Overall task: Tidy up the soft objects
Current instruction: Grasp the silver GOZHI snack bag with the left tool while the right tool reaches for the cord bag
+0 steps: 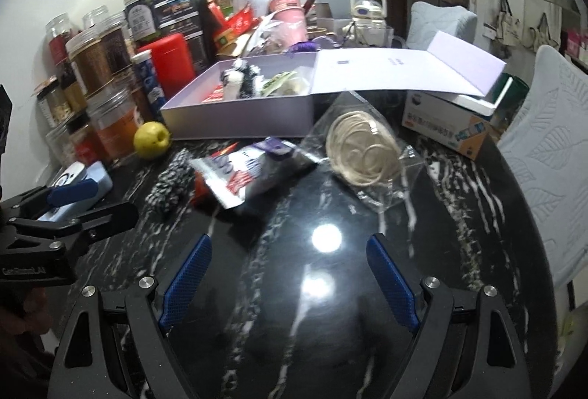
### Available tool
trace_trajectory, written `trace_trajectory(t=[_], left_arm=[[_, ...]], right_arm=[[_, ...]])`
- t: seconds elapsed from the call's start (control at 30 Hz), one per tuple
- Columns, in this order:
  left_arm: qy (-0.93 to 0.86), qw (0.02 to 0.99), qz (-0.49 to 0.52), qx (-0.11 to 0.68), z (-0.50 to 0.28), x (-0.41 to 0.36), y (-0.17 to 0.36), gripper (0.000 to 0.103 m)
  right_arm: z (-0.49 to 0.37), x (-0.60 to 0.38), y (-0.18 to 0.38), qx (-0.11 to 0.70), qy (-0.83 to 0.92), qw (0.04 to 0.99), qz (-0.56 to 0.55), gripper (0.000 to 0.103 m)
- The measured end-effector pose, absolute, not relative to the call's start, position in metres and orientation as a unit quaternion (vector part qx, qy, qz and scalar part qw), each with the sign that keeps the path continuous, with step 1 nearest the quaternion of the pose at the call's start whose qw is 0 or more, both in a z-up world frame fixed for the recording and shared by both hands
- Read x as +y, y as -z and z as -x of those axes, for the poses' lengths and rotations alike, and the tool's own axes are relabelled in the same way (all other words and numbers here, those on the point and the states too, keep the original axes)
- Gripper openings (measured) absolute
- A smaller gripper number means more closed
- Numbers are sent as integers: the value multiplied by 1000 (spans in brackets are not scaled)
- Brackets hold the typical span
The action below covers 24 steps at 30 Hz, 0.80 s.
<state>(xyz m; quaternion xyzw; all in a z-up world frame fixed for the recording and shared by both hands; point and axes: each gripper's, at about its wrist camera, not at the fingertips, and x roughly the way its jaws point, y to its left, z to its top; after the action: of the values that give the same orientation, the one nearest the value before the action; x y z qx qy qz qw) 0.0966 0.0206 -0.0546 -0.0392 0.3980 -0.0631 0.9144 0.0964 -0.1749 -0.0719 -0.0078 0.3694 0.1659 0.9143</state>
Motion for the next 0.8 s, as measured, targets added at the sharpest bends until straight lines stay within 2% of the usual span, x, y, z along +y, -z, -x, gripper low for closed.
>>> trace_trajectory(t=[0.23,0.63,0.73,0.8], left_arm=[[100,916,4,388,-123,-16,47,98],[151,903,9,401,-178,-52,56,98],[165,892,16,421,-190,-58,63,89],[170,882,11,438,-195,-65,71,79]], right_arm=[[-110,-199,75,368,-151,918,-1,87],[-138,-244,83,365,-136,921,-26,87],[-145,-252,85,363,-131,922,-28,87],[-149,-257,87,364,-129,922,-28,87]])
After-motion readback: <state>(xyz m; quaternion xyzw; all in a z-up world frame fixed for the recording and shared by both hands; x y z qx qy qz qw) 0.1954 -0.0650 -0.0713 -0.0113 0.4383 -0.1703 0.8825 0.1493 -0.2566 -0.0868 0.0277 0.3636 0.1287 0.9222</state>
